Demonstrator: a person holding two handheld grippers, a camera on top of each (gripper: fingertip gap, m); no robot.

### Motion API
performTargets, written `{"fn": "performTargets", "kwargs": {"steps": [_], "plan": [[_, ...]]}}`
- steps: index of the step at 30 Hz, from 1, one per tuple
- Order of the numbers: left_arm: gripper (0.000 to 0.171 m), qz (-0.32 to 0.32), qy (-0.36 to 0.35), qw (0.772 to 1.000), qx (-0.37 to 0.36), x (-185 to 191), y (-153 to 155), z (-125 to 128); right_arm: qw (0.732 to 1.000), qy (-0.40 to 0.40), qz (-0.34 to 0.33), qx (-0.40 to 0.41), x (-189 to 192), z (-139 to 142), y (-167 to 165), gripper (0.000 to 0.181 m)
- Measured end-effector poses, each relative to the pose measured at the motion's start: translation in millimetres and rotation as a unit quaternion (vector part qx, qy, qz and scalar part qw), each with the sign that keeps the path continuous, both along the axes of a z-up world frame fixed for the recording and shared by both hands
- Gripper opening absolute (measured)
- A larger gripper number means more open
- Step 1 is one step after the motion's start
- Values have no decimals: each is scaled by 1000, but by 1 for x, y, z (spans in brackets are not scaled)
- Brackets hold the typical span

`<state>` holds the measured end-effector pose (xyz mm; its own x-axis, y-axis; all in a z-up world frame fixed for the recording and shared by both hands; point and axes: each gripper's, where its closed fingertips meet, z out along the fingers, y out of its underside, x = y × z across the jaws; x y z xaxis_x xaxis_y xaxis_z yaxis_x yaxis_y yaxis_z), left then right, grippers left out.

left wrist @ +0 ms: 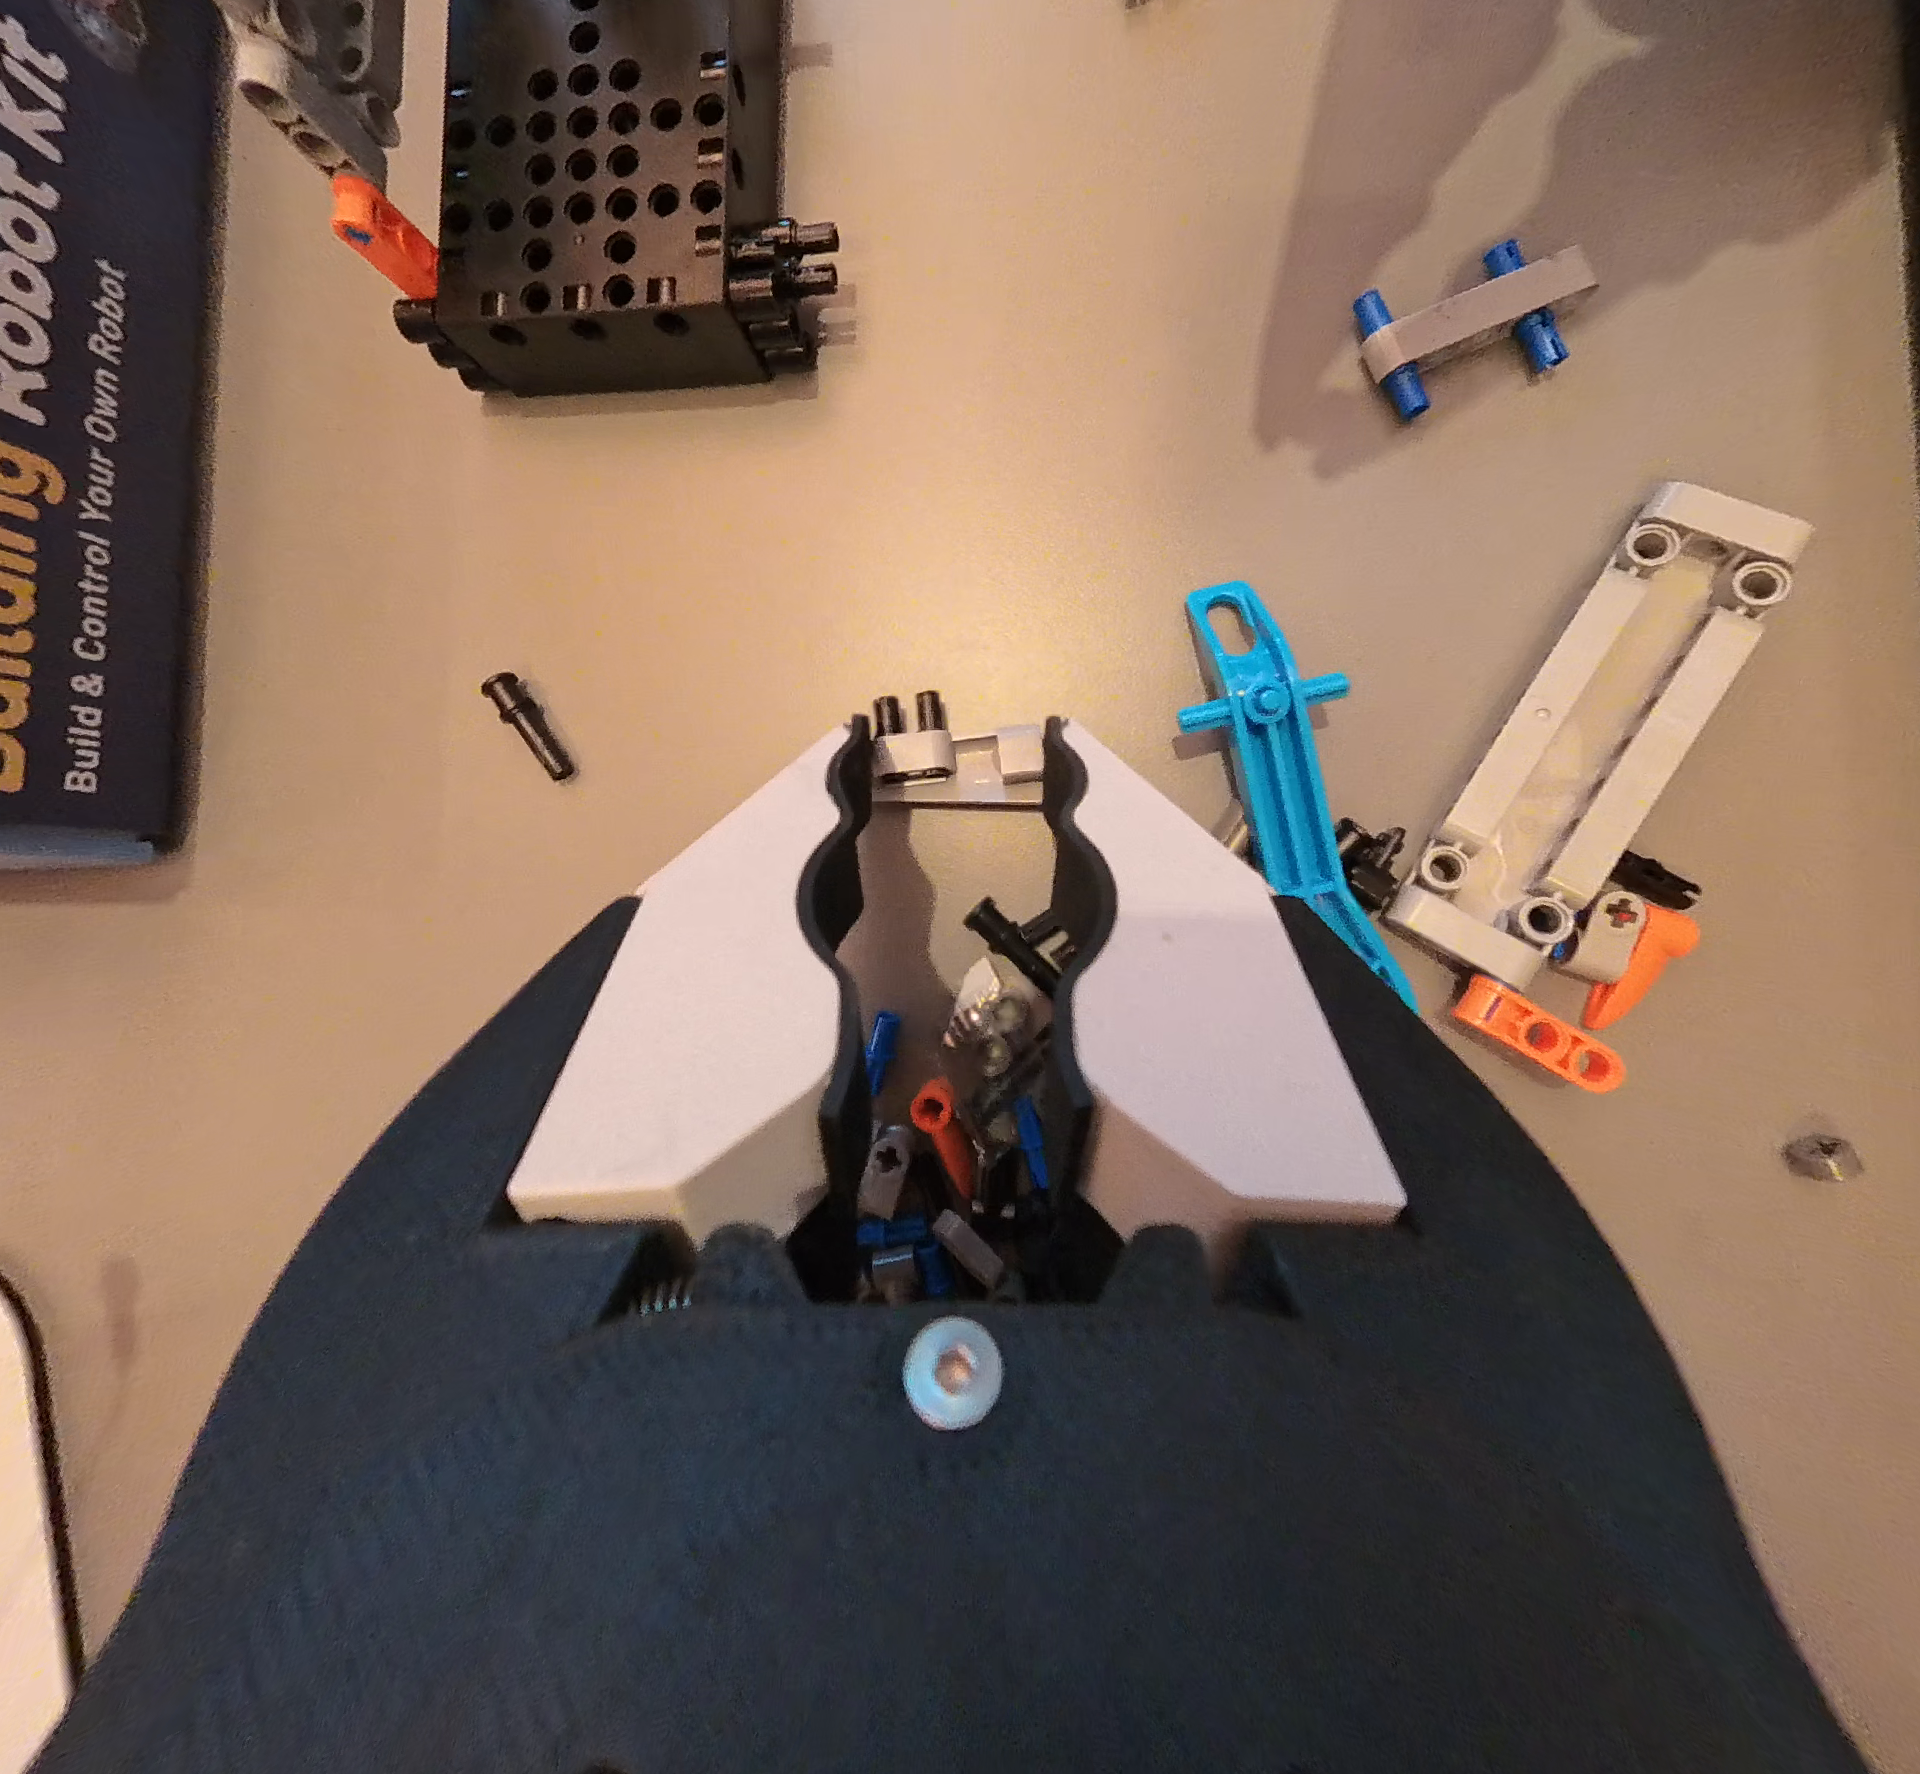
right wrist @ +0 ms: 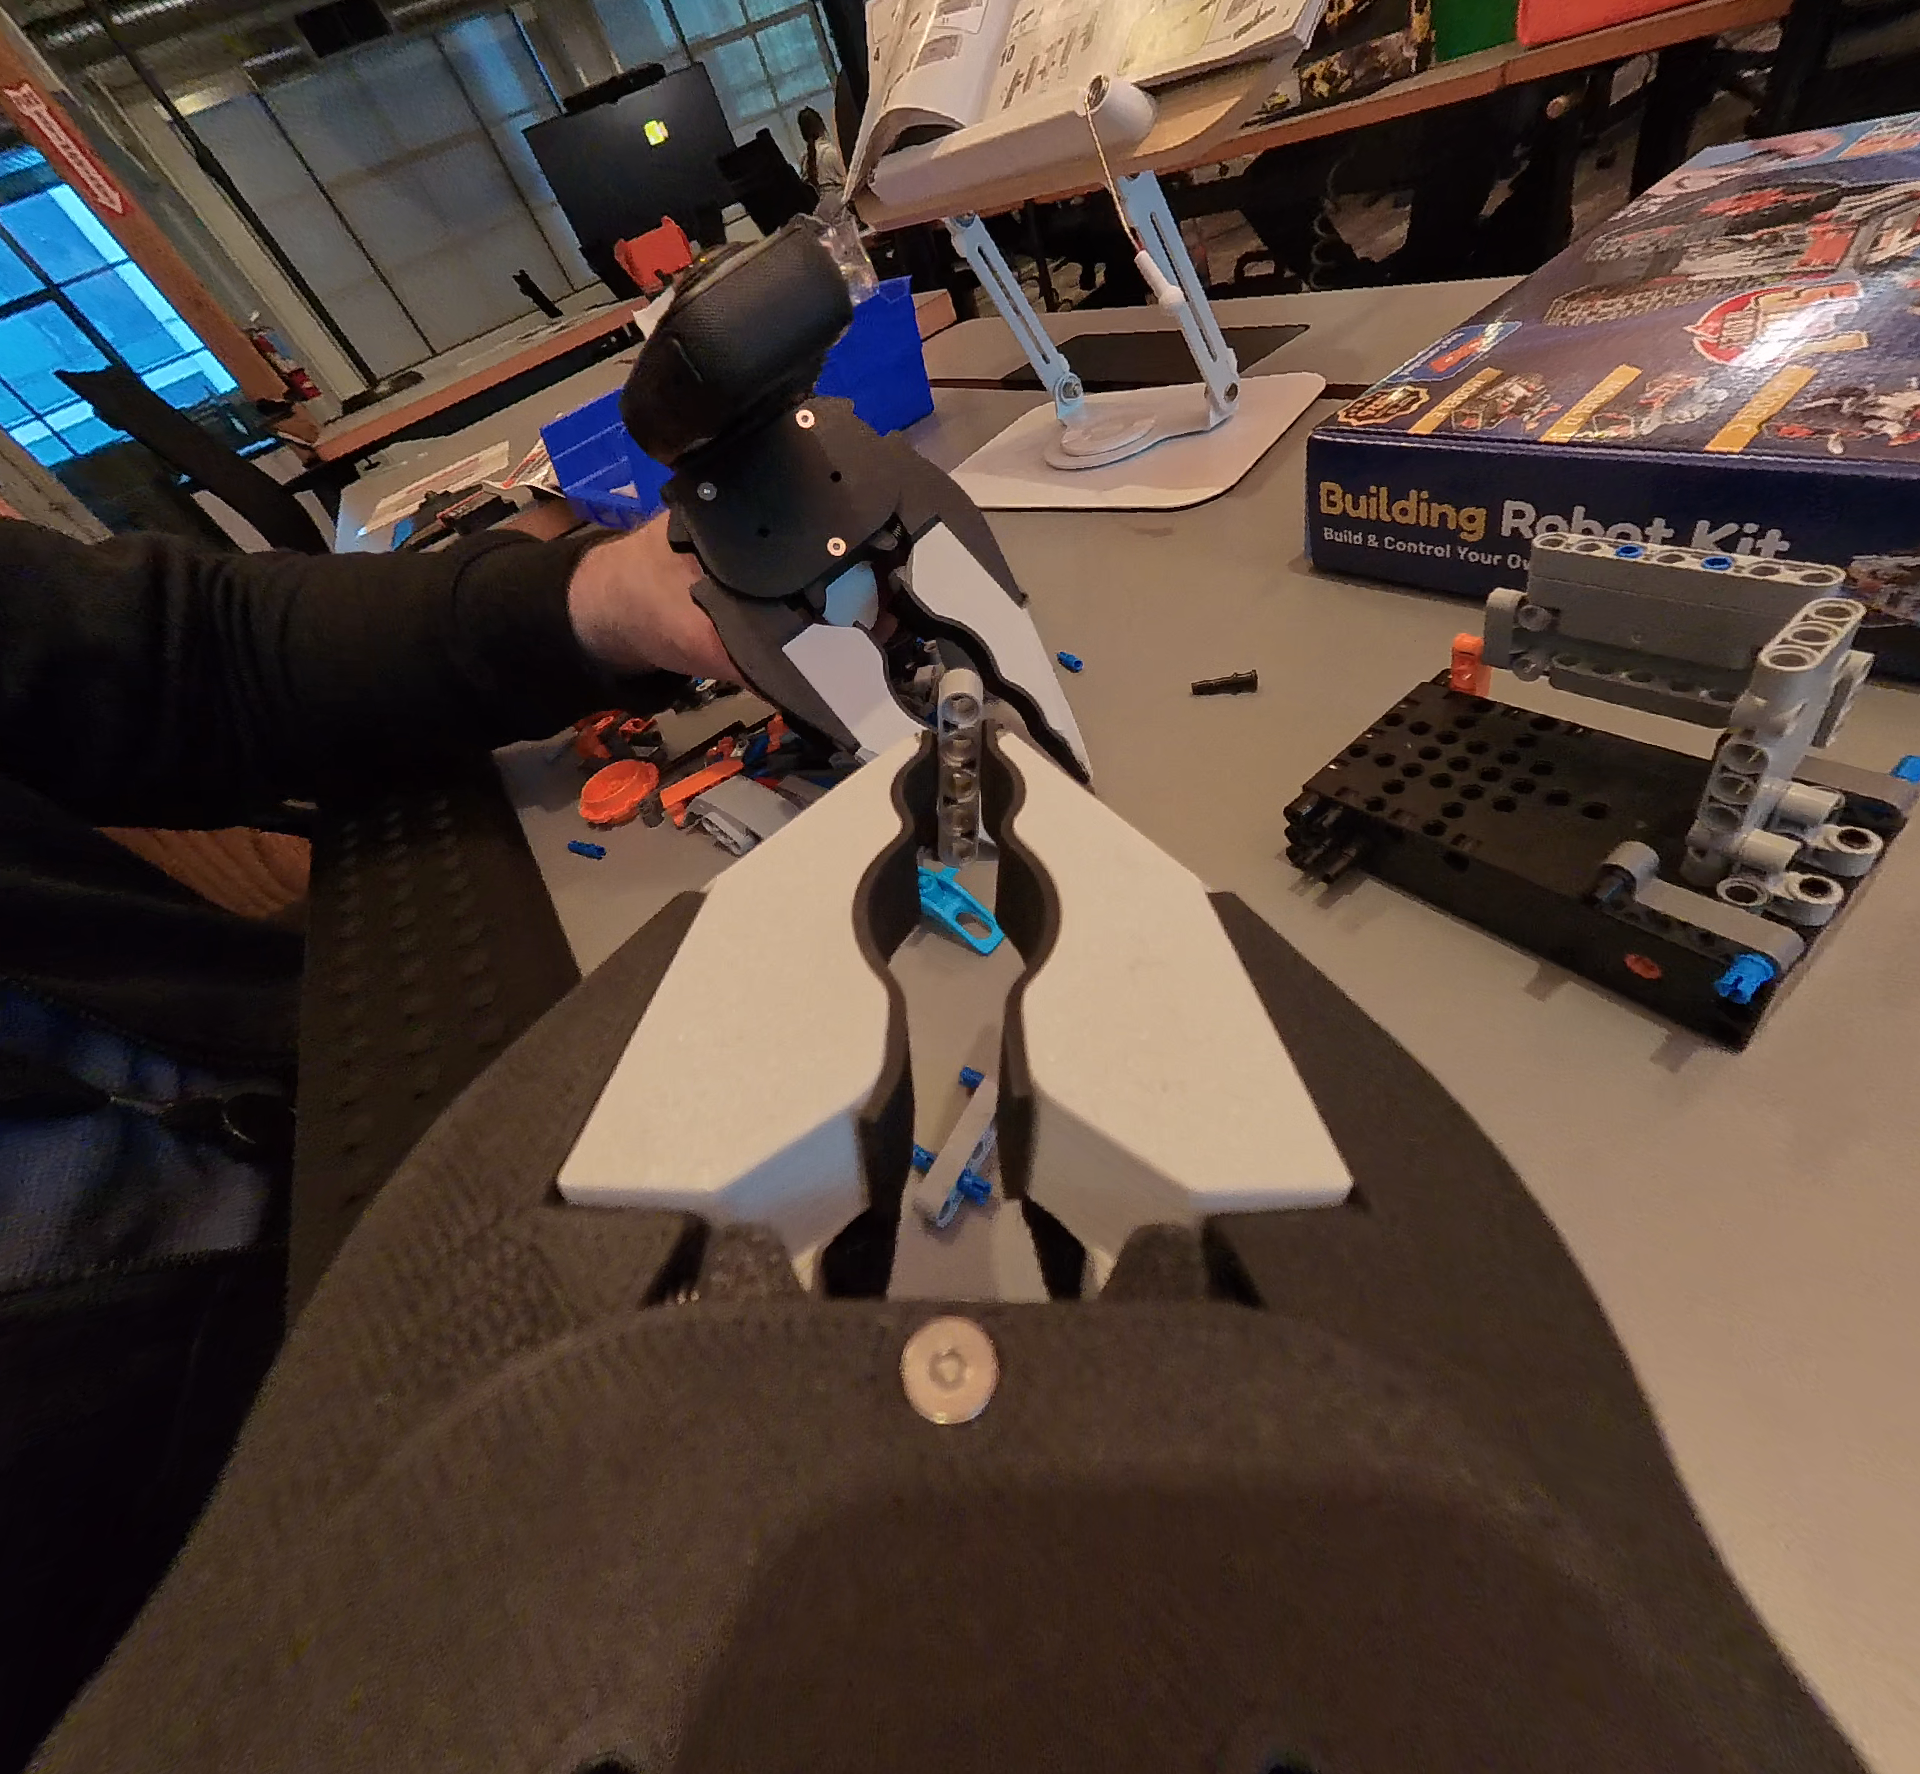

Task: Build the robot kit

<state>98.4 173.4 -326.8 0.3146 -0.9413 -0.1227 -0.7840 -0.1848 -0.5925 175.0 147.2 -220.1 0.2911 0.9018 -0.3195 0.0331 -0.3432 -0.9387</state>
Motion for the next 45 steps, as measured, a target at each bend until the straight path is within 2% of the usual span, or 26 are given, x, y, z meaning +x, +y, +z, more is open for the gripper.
{"fn": "performTargets", "kwargs": {"steps": [2,5,10,16,21,35,37,43,45], "plan": [[30,-13,-9,1000,20,1,-3,4,1000,4,7,-5,-2,0,-1,4],[30,-33,-30,995,88,5,-10,29,998,36,39,-43,-8,4,-7,4],[30,-85,-70,964,242,20,-43,84,983,105,100,-115,-22,17,-17,4],[30,-101,-77,925,357,22,-63,117,966,116,159,-166,-44,17,-34,5],[30,-117,-50,913,388,19,-69,114,957,111,191,-185,-62,15,-46,5],[29,-157,-3,896,415,19,-75,103,963,75,178,-189,-68,2,-42,5],[2,-157,-11,891,426,19,-75,106,961,72,188,-191,-69,1,-46,5],[4,-163,-32,896,411,19,-78,104,960,69,194,-189,-69,0,-49,5],[4,-163,-40,906,388,18,-80,100,964,66,182,-183,-67,-2,-45,5]]}}
